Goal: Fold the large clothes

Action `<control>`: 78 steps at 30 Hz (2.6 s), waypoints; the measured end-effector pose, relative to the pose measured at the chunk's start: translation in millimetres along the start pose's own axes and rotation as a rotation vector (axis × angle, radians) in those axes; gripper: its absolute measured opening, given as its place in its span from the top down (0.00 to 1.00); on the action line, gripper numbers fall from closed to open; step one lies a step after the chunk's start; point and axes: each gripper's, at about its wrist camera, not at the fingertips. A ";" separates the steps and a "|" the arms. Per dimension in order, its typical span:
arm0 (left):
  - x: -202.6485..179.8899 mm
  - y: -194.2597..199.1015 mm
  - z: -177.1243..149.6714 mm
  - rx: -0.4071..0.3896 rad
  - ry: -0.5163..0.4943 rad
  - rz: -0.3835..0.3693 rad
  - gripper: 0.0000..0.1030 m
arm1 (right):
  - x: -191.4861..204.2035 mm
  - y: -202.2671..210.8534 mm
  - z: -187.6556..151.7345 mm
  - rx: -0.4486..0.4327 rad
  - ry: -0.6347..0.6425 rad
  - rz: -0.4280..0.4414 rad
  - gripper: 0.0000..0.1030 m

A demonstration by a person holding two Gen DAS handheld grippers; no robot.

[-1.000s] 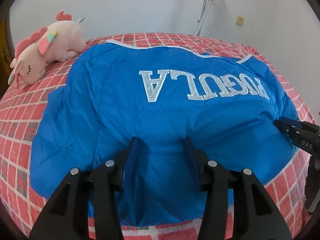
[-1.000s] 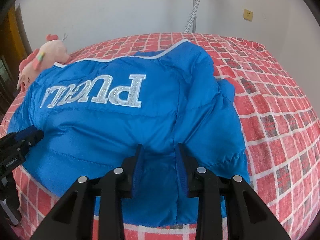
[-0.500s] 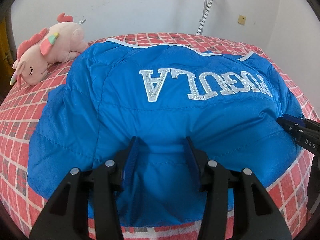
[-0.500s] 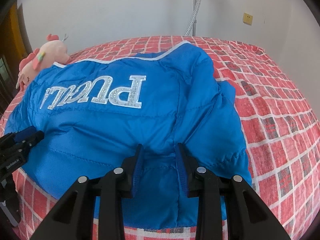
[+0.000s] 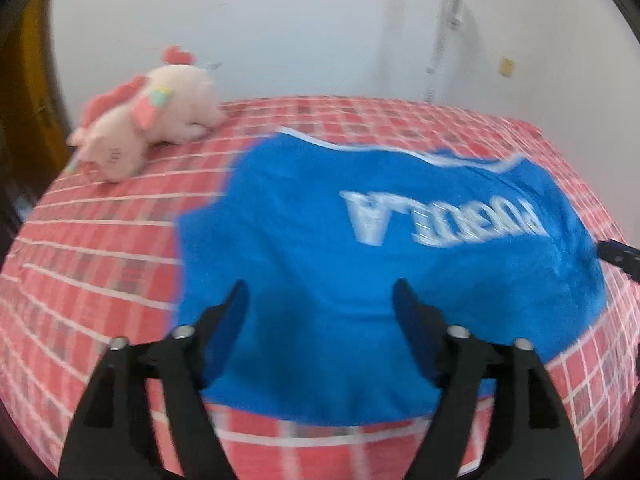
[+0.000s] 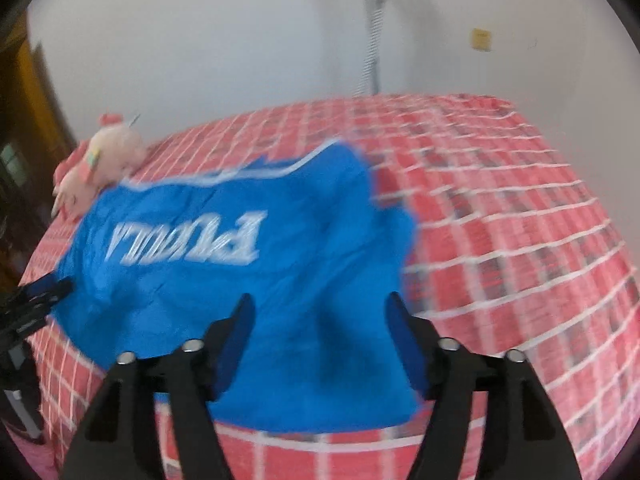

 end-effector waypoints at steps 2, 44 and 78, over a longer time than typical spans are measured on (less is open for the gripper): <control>23.3 -5.5 2.2 0.040 0.031 0.012 0.19 | -18.0 -7.6 18.1 0.029 -0.033 -0.027 0.23; 19.9 115.2 -19.8 -0.102 0.092 -0.211 0.89 | -30.5 92.4 11.6 0.192 -0.043 0.380 0.83; -20.2 103.3 -177.3 -0.012 -0.041 -0.057 0.65 | -74.4 57.9 -141.4 0.282 -0.033 0.235 0.65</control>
Point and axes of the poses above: each gripper's, at about its wrist camera, not at the fingertips, and y roughly against the way its jaws point, x to its left, z to its top, and after that the axes turned 10 degrees about -y, right-handed
